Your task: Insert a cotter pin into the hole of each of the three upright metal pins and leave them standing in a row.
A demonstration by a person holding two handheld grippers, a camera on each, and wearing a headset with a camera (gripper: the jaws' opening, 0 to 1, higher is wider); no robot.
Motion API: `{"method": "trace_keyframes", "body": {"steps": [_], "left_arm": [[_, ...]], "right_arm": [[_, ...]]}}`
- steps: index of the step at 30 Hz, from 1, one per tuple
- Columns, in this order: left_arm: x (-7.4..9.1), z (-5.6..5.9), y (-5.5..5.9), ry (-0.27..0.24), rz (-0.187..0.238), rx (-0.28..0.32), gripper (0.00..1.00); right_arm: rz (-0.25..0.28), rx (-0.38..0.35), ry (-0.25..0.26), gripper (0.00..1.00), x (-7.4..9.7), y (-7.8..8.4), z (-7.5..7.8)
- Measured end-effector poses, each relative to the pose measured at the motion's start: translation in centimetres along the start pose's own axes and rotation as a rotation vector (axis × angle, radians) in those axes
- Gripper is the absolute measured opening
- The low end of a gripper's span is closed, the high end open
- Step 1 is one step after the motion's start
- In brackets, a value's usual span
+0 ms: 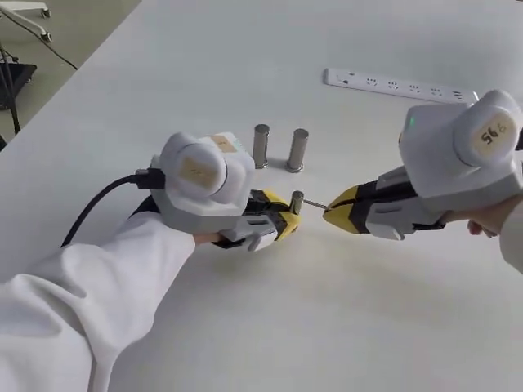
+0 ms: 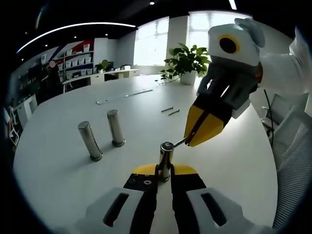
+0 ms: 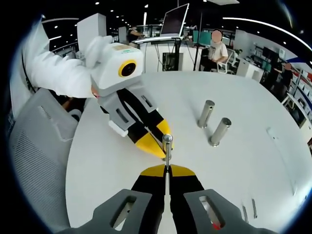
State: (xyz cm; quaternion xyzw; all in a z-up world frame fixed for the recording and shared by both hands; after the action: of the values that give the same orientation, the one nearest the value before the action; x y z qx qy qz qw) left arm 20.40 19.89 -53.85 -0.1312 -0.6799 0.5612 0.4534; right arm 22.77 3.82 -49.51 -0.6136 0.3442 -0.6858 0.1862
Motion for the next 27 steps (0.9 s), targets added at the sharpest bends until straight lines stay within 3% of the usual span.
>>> {"method": "trace_keyframes", "body": {"steps": [13,27], "left_arm": [[-0.2,0.2,0.1,-0.022,-0.001,0.018,0.08],[-0.3,0.5,0.1,-0.022,0.002,0.007,0.08]], "right_arm": [[0.020,-0.023,0.016,0.00,-0.8,-0.6,-0.2],[0.005,0.040,0.018,0.00,-1.6,-1.3,-0.4]]}}
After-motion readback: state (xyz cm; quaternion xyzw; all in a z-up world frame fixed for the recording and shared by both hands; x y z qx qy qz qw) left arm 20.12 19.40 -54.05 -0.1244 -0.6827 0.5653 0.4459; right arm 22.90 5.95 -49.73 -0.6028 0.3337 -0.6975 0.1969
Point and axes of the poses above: the centre of the closed fingertips' face, and the gripper's own axes: x roughly backward along the fingers, z roughly to its right, y roughly out of its underside, the point moved 10 cm from there along x, roughly backward along the fingers, and after that the axes turned 3 degrees about -x, right-handed, at the moved point
